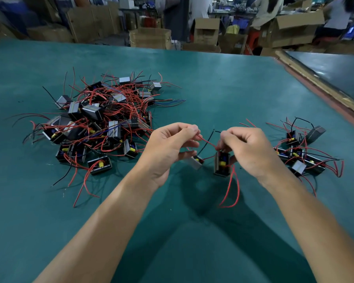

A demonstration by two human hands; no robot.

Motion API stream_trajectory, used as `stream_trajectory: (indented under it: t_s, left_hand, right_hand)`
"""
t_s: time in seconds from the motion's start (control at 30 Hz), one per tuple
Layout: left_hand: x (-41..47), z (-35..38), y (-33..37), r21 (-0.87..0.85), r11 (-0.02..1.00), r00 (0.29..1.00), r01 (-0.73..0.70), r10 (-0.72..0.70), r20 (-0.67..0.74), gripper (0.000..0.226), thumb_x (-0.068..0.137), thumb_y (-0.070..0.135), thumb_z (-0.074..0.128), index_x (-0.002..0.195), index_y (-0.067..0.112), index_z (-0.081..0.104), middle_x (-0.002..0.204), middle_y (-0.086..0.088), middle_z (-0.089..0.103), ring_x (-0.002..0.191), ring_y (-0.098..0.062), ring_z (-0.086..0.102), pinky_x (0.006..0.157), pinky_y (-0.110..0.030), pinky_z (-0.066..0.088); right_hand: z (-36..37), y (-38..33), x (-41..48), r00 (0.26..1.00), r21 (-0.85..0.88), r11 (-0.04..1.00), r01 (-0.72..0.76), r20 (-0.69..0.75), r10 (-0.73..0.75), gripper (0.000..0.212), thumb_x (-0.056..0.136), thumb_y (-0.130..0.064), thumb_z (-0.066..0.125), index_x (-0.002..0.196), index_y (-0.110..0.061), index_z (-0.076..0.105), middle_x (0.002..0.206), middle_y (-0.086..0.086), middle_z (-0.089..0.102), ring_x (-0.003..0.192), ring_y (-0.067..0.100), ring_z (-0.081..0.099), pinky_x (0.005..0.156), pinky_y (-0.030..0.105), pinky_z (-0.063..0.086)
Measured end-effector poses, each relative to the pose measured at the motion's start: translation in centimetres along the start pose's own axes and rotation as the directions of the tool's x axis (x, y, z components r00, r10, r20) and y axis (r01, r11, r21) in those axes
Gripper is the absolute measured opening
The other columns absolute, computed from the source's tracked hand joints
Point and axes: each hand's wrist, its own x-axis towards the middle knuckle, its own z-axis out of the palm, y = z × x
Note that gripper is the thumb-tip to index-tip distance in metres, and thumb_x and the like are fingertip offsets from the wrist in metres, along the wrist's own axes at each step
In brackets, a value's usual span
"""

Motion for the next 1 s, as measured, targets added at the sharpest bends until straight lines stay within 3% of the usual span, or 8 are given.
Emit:
stream_trajectory:
  t_s: [0.1,0.23,0.3,0.4,0.53,0.7,0.83,1.0]
  left_hand:
    - [0.0,-0.1,-0.1,0.016,1.0,1.0,-0.006,0.006,-0.009,0.017,0.093,0.014,0.061,0.077,0.016,0.068,0.08,-0.003,0.07,0.073,-0.015,0.063,0.078,-0.035,0.056]
    - [0.4,-0.5,-0.3,0.032,0.999,0.994,-0.033,0.036,-0.104,0.01,0.091,0.018,0.065,0.081,0.016,0.066,0.076,-0.001,0.069,0.063,-0.011,0.061,0.059,-0.025,0.054]
    - [0.9,-0.9,-0.7,0.16,0.984,0.968,-0.082,0.117,-0.221,0.011,0.088,0.016,0.067,0.078,0.019,0.065,0.071,0.002,0.068,0.058,-0.01,0.059,0.054,-0.024,0.051]
    - [1.4,-1.4,-1.3,0.404,0.91,0.913,-0.099,0.244,-0.326,0.014,0.082,0.02,0.07,0.09,0.026,0.059,0.075,0.008,0.065,0.064,-0.011,0.06,0.062,-0.032,0.052]
    - [1.4,-2.3,-1.3,0.575,0.818,0.881,0.006,0.268,-0.389,0.035,0.078,0.032,0.069,0.106,0.029,0.049,0.087,0.011,0.061,0.068,0.002,0.057,0.055,-0.016,0.045]
    - [1.1,-3.2,-1.1,0.858,0.498,0.883,0.126,0.337,-0.325,0.051,0.08,0.027,0.069,0.122,0.017,0.042,0.118,-0.005,0.05,0.105,-0.027,0.051,0.087,-0.034,0.038]
    - [0.9,-3.2,-1.3,0.939,0.284,0.923,0.195,0.269,-0.274,0.052,0.085,0.029,0.067,0.125,0.012,0.04,0.129,-0.012,0.043,0.121,-0.033,0.04,0.097,-0.04,0.036]
    - [0.8,-3.1,-1.3,0.951,0.232,0.935,0.204,0.242,-0.259,0.048,0.086,0.03,0.063,0.125,0.013,0.041,0.128,-0.011,0.047,0.119,-0.032,0.041,0.095,-0.042,0.038]
  right_hand:
    - [-0.6,0.1,0.5,0.99,0.084,0.996,-0.042,-0.129,0.052,0.029,0.079,-0.029,0.054,0.058,-0.016,0.07,0.065,0.015,0.067,0.049,0.011,0.058,0.042,0.025,0.047]
    - [-2.9,0.7,1.3,0.899,-0.001,0.997,-0.073,-0.432,0.065,0.029,0.074,-0.029,0.051,0.056,-0.012,0.067,0.065,0.017,0.067,0.054,0.014,0.053,0.055,0.03,0.045]
    - [-4.4,1.1,1.5,0.806,-0.12,0.987,-0.109,-0.592,0.017,0.036,0.076,-0.031,0.047,0.061,-0.001,0.061,0.062,0.025,0.058,0.053,0.026,0.048,0.053,0.037,0.043]
    - [-6.2,1.6,1.6,0.699,-0.209,0.957,-0.201,-0.715,-0.009,0.037,0.081,-0.032,0.044,0.057,-0.003,0.042,0.049,0.008,0.036,0.053,0.031,0.036,0.05,0.039,0.033]
    - [-7.0,2.2,1.9,0.715,-0.243,0.904,-0.352,-0.693,0.092,0.021,0.088,-0.027,0.049,0.084,-0.011,0.063,0.082,0.009,0.067,0.083,0.035,0.059,0.075,0.037,0.046]
    - [-6.5,1.8,1.7,0.734,-0.287,0.896,-0.338,-0.677,0.06,0.04,0.087,-0.012,0.052,0.127,-0.01,0.054,0.13,0.013,0.056,0.125,0.033,0.047,0.104,0.039,0.035]
    - [-4.1,0.8,1.0,0.86,-0.397,0.914,-0.083,-0.492,-0.135,0.031,0.084,-0.003,0.055,0.112,-0.01,0.067,0.116,0.009,0.067,0.109,0.029,0.06,0.098,0.032,0.041]
    - [-2.8,0.7,0.5,0.893,-0.454,0.886,0.095,-0.355,-0.278,0.025,0.084,0.001,0.06,0.102,-0.011,0.072,0.099,0.002,0.071,0.065,0.012,0.054,0.071,0.018,0.034]
